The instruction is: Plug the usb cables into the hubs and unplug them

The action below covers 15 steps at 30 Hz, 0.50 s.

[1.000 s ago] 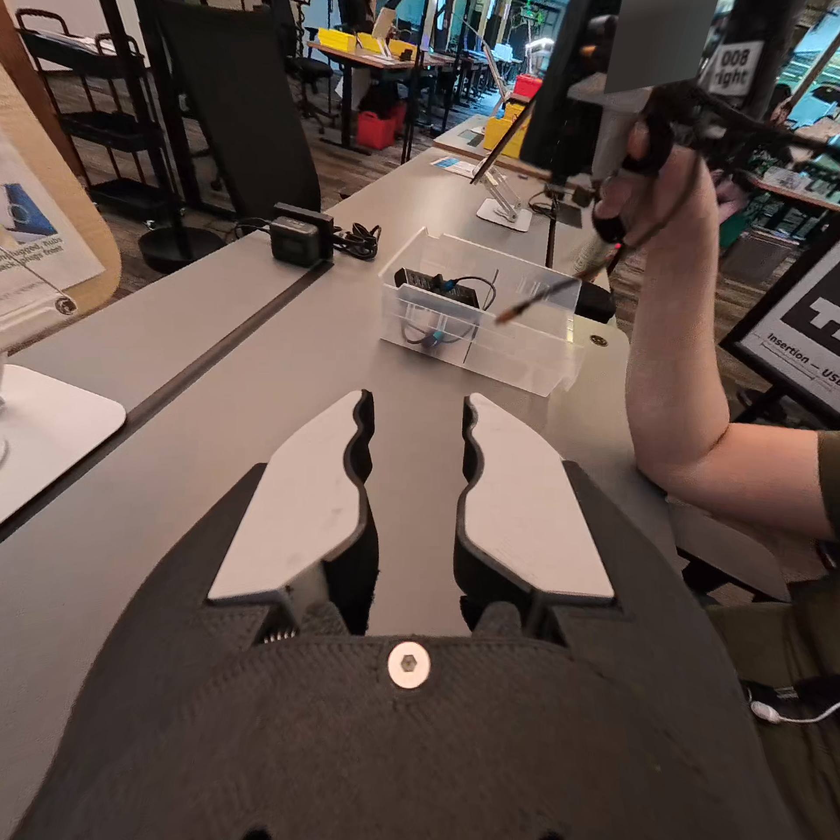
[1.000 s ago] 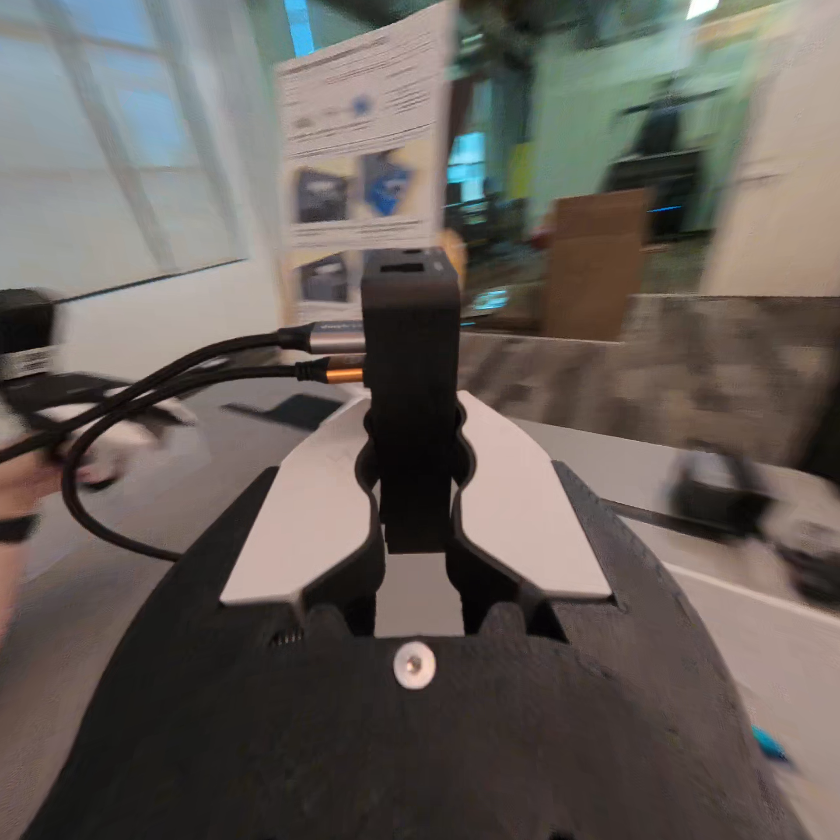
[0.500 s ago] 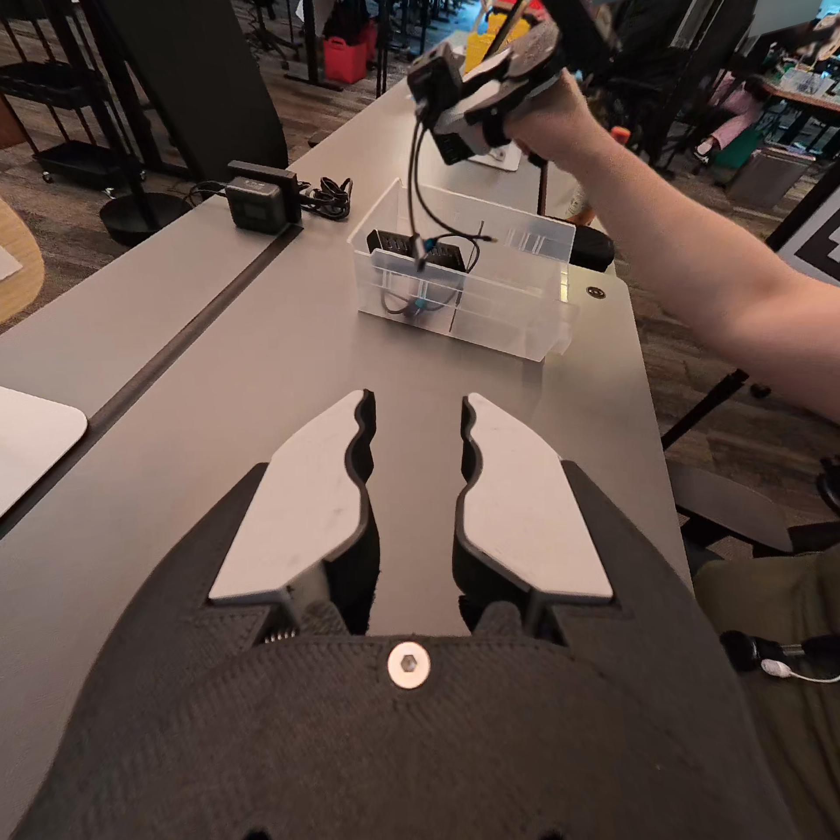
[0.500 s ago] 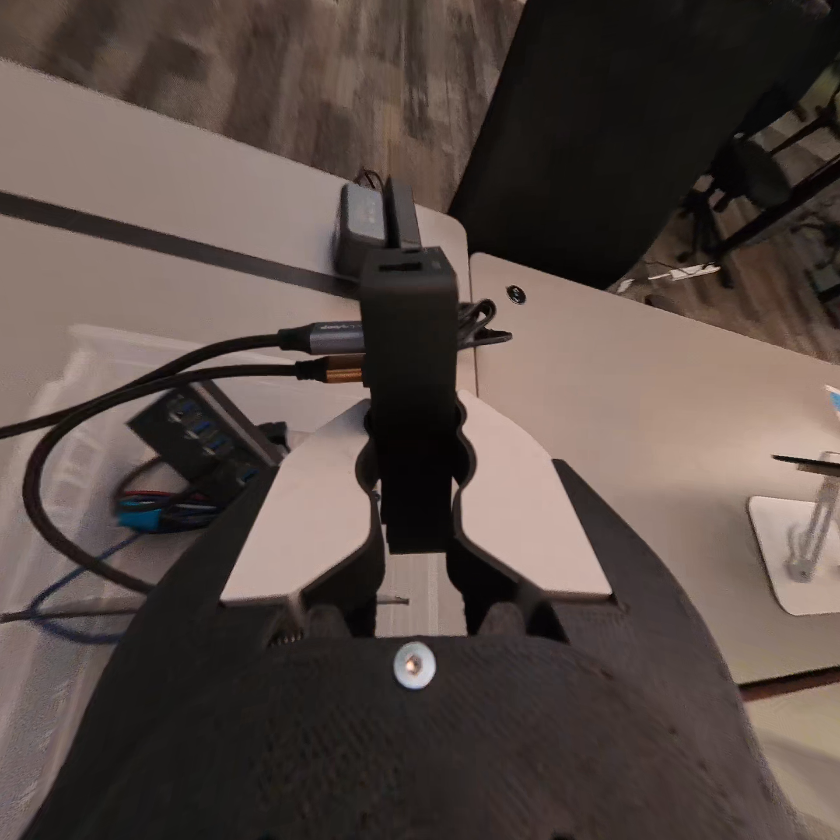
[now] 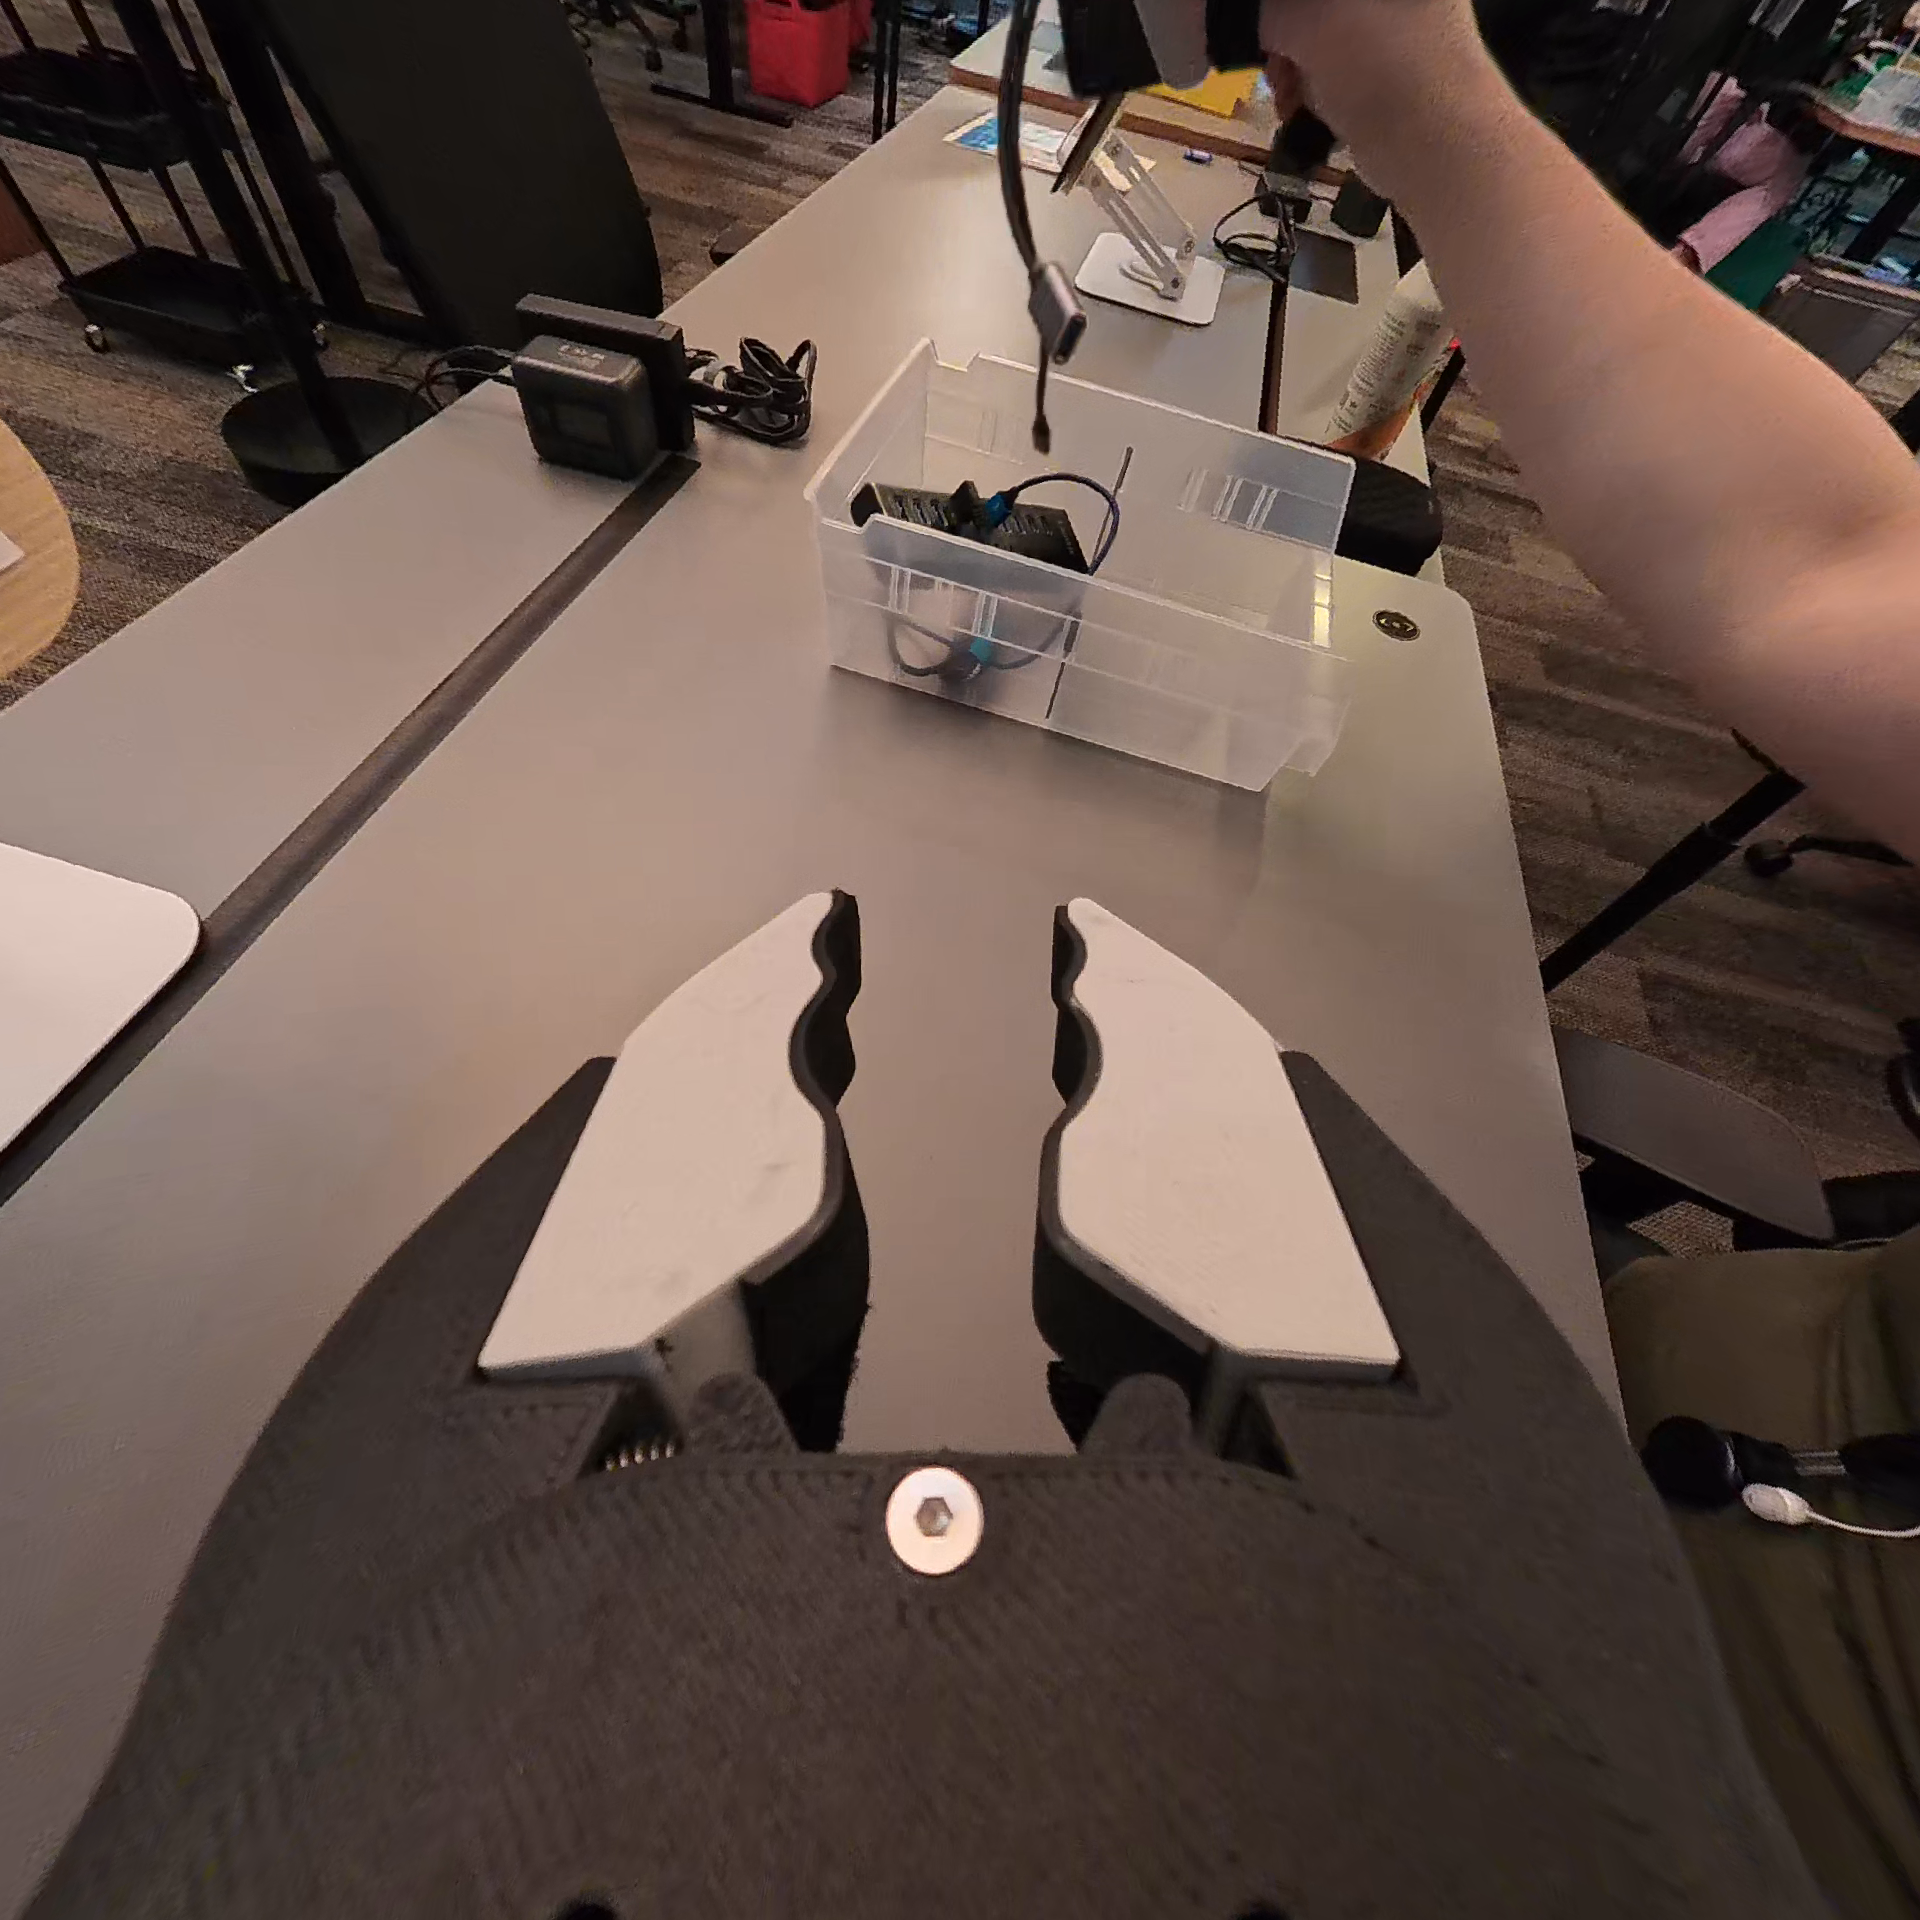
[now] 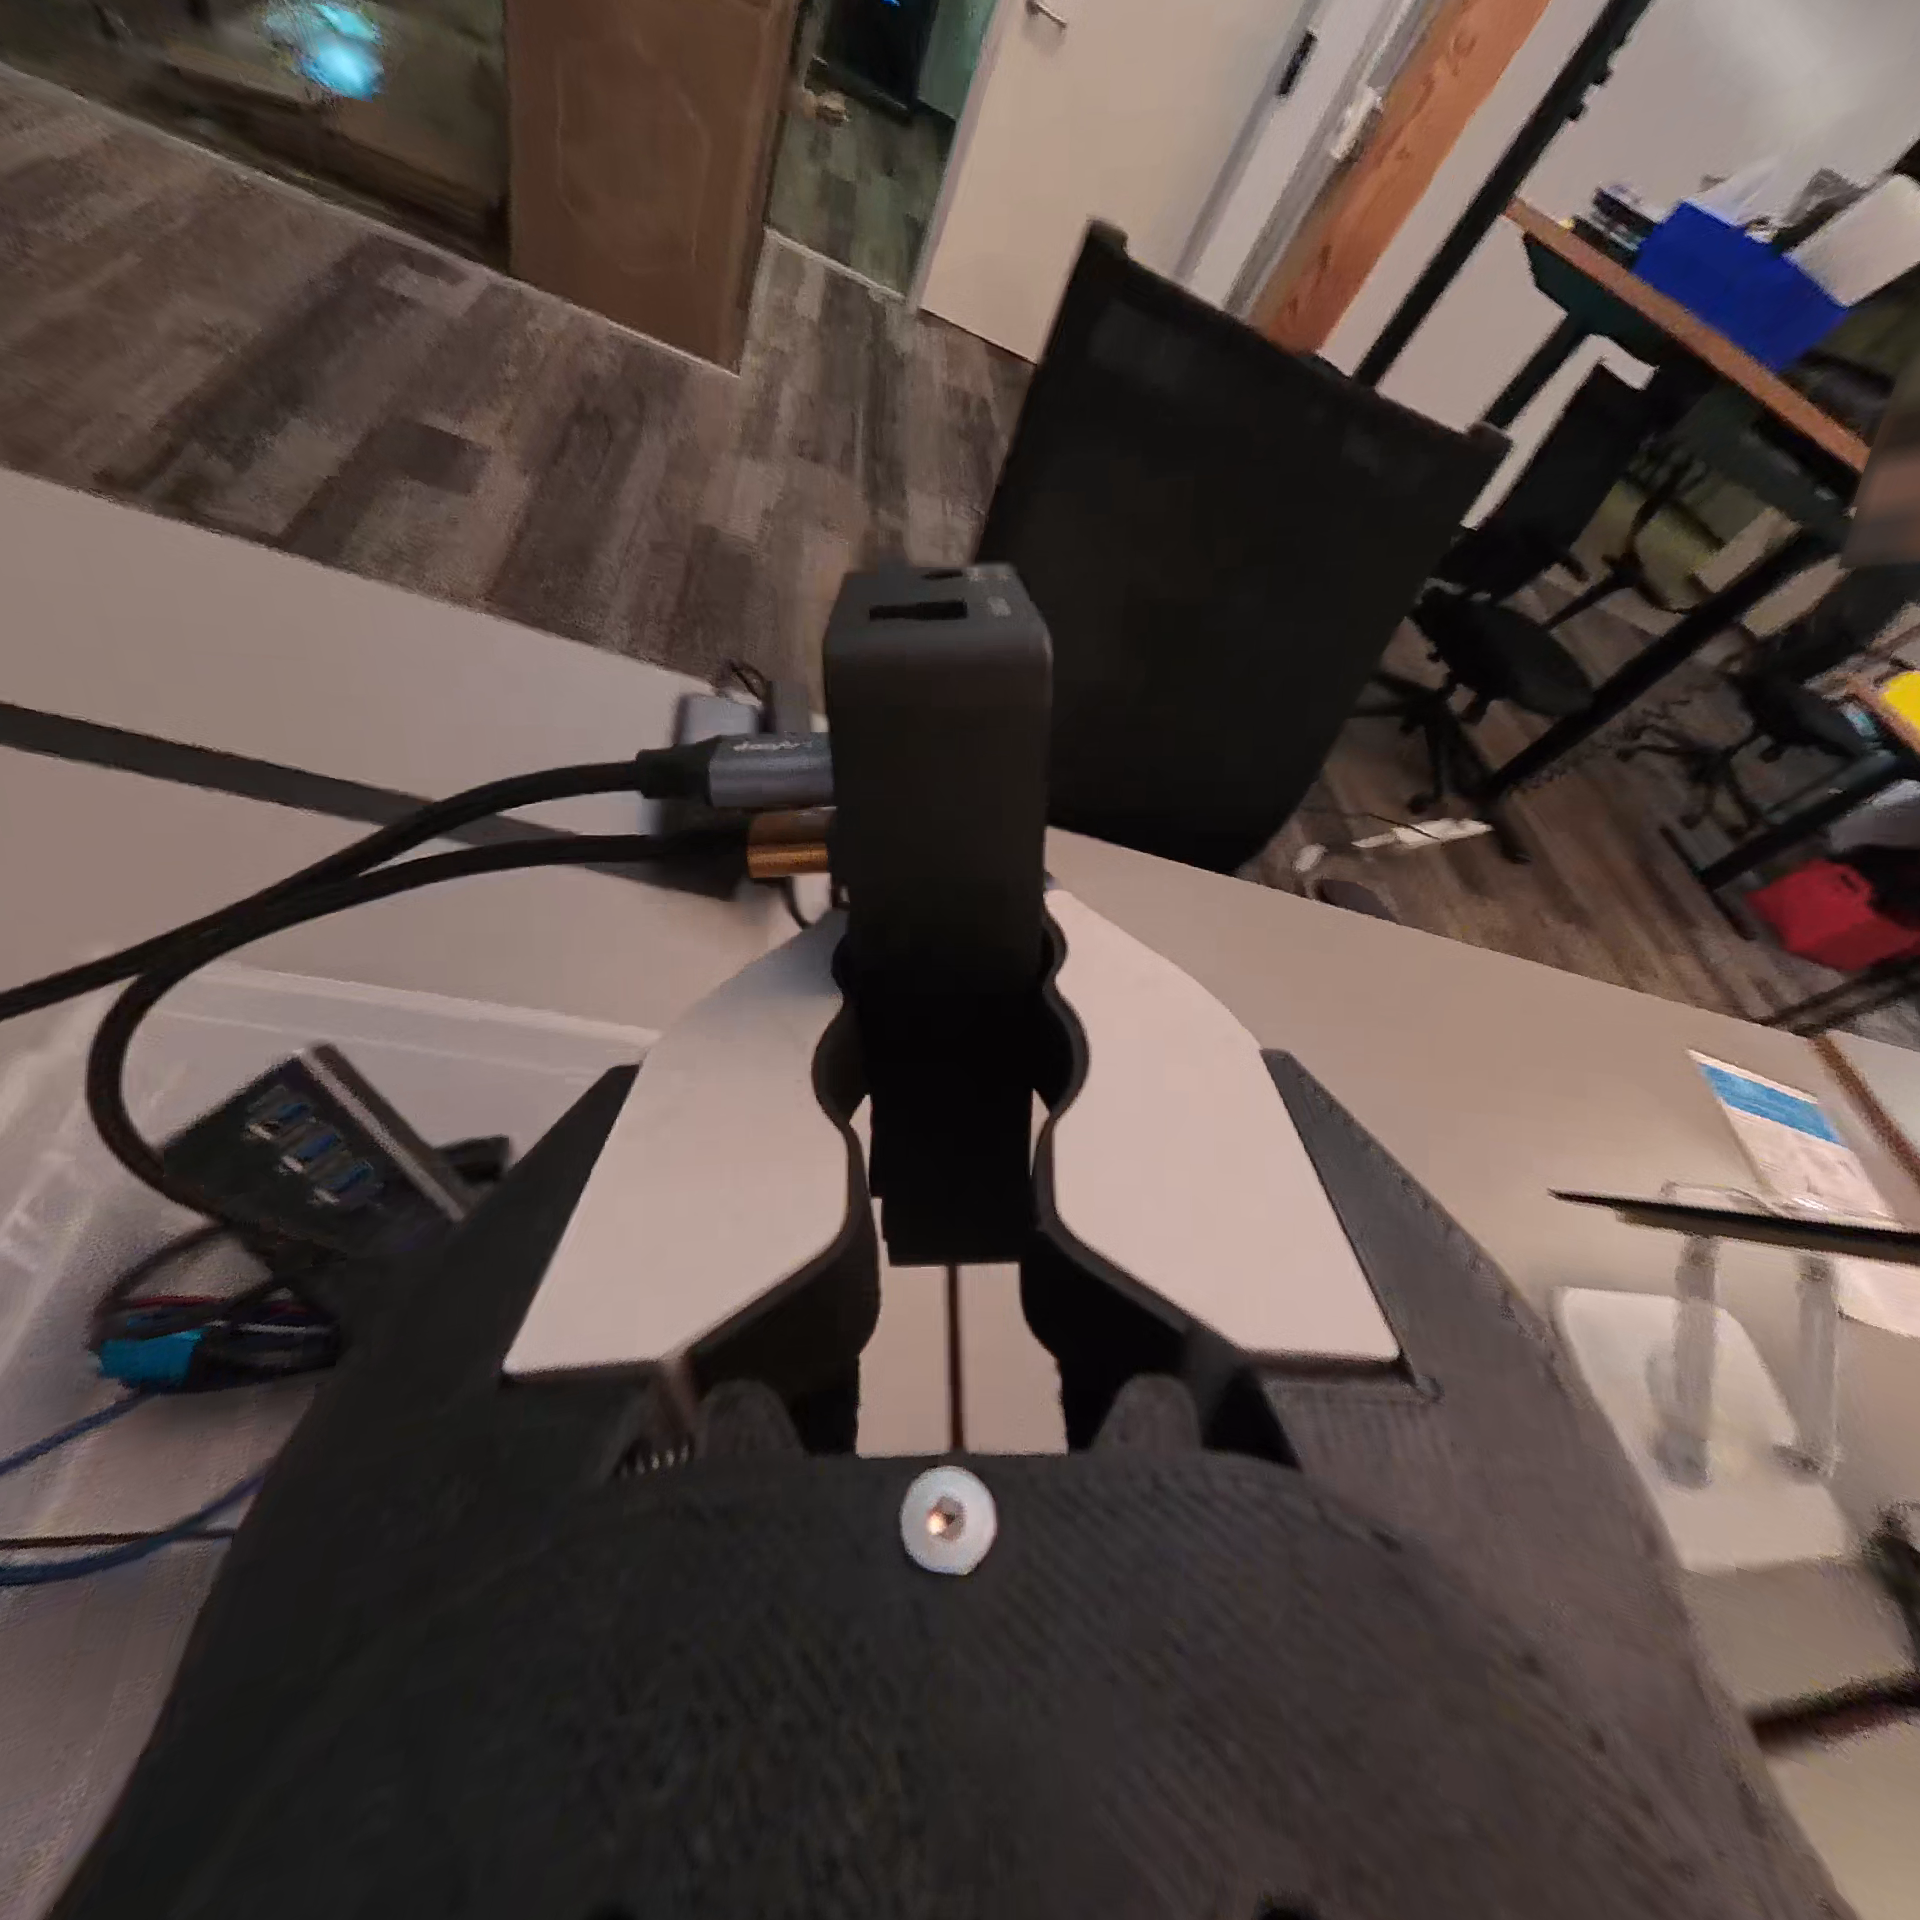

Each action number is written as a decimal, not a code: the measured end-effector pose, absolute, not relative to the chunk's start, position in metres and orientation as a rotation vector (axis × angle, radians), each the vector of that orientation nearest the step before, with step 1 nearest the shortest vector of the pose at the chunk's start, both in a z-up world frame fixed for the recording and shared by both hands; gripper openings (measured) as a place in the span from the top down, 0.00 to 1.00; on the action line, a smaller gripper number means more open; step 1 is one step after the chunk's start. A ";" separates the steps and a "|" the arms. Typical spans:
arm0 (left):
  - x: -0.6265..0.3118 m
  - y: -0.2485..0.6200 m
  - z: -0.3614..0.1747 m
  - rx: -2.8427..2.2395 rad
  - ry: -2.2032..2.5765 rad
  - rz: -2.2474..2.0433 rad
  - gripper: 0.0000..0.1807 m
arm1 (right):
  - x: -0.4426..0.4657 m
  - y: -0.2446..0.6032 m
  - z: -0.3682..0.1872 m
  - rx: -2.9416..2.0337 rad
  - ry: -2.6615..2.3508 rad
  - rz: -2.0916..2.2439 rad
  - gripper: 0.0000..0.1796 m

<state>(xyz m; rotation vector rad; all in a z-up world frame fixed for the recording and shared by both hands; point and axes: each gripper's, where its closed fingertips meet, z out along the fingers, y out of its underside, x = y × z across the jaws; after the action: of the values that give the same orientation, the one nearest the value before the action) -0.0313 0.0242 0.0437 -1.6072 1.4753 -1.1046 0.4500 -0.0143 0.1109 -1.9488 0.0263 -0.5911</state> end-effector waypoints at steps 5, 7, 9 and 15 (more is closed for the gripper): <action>-0.028 0.020 0.042 -1.606 1.494 -1.096 0.81 | 0.467 -0.021 0.058 -2.143 -0.074 -0.831 0.84; -0.026 0.018 0.040 -1.610 1.507 -1.088 0.81 | 0.468 -0.020 0.036 -2.193 -0.110 -0.866 0.84; -0.024 0.016 0.037 -1.617 1.522 -1.074 0.81 | 0.467 -0.017 0.021 -2.215 -0.160 -0.903 0.84; -0.022 0.019 0.029 -1.645 1.540 -1.034 0.81 | 0.456 -0.011 0.000 -2.241 -0.308 -0.953 0.84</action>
<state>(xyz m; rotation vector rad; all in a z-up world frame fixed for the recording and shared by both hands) -0.0217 0.0187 0.0293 -1.6448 1.5405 -1.0344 0.4561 -0.0107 -0.0001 -2.2410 -0.3084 -0.9534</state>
